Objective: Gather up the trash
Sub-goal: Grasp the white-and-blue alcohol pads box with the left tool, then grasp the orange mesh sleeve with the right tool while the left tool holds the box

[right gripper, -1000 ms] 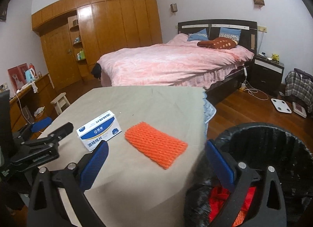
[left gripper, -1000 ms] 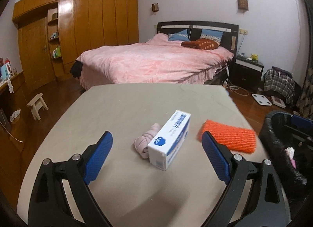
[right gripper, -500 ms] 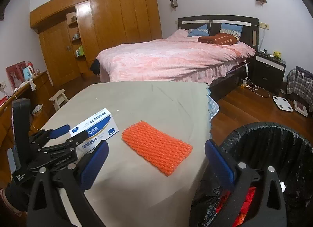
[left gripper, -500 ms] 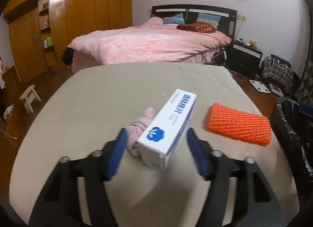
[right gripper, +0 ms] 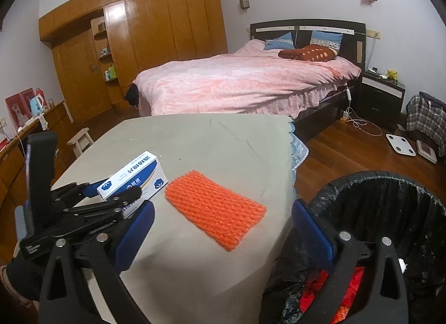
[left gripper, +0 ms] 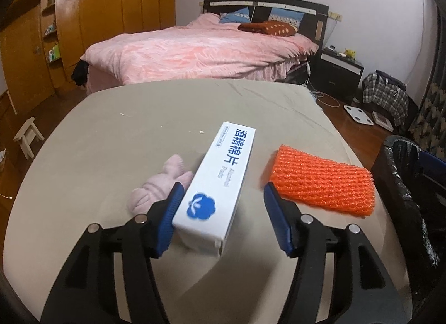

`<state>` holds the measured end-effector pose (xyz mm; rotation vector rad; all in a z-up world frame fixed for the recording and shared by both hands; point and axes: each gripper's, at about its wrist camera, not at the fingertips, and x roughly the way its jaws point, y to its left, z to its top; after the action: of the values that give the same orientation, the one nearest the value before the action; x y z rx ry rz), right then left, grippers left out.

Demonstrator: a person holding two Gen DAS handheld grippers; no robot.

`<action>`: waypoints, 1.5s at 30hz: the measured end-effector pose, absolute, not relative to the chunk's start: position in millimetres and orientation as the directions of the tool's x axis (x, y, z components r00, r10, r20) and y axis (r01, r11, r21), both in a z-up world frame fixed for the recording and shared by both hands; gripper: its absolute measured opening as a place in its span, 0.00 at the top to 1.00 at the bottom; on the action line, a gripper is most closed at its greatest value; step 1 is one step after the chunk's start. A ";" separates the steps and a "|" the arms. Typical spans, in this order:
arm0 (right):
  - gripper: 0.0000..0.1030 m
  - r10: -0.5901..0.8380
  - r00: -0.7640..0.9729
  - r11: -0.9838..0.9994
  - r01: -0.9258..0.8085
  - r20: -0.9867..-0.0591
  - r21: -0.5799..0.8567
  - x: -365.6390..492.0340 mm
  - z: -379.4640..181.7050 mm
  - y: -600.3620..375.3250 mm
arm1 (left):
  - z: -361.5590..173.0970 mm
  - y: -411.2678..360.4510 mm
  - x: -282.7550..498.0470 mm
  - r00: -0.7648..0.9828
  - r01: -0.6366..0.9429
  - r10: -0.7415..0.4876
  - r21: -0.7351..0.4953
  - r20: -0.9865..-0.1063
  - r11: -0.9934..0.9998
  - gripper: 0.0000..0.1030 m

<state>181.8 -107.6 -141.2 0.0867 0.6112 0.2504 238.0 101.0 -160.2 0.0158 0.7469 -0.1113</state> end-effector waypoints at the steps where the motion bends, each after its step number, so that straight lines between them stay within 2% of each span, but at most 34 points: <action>1: 0.06 0.256 0.791 0.967 -0.204 -0.556 0.155 181.6 -141.1 -108.2 | -160.9 98.6 240.6 0.725 0.108 -0.094 -0.022 -0.683 0.994 0.43; 2: 0.06 0.254 0.791 0.967 -0.202 -0.556 0.155 181.3 -141.6 -108.0 | -161.5 96.7 242.6 0.722 0.111 -0.095 -0.021 -0.685 0.994 0.44; 4: 0.06 0.251 0.792 0.968 -0.198 -0.557 0.154 181.6 -141.9 -108.8 | -162.8 91.8 245.9 0.716 0.116 -0.094 -0.015 -0.692 0.993 0.57; 5: 0.06 0.249 0.791 0.968 -0.196 -0.558 0.154 182.3 -141.9 -109.4 | -163.2 90.4 246.6 0.713 0.119 -0.095 -0.014 -0.695 0.993 0.69; 6: 0.06 0.248 0.791 0.969 -0.196 -0.559 0.153 182.5 -141.6 -109.6 | -163.1 88.8 246.6 0.712 0.123 -0.099 -0.016 -0.695 0.992 0.71; 14: 0.06 0.262 0.797 0.965 -0.215 -0.544 0.150 184.1 -134.9 -102.0 | -141.5 98.5 221.4 0.763 0.094 -0.098 -0.040 -0.639 0.995 0.71; 22: 0.06 0.313 0.785 0.949 -0.277 -0.534 0.150 191.4 -132.5 -68.4 | -110.9 141.8 183.6 0.808 0.018 -0.029 -0.025 -0.589 1.000 0.71; 26: 0.06 0.334 0.770 0.942 -0.298 -0.543 0.157 197.2 -137.3 -51.3 | -106.8 162.1 174.8 0.808 -0.023 0.027 0.013 -0.589 1.000 0.71; 32: 0.06 0.347 0.751 0.935 -0.324 -0.561 0.145 202.7 -146.1 -30.3 | -107.0 188.0 169.6 0.799 -0.070 0.061 0.007 -0.598 0.997 0.71; 39: 0.07 0.317 0.738 0.944 -0.306 -0.596 0.123 219.6 -161.4 -25.7 | -114.0 196.9 174.0 0.781 -0.087 0.063 -0.009 -0.621 0.996 0.71; 45: 0.12 0.258 0.694 0.959 -0.269 -0.672 0.090 237.3 -187.3 -31.0 | -120.0 192.4 177.6 0.775 -0.079 0.051 -0.017 -0.630 0.997 0.71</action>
<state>237.3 -31.0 -187.3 -0.0160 0.7480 0.2939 177.6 192.4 -120.0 -0.0432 0.6805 0.0704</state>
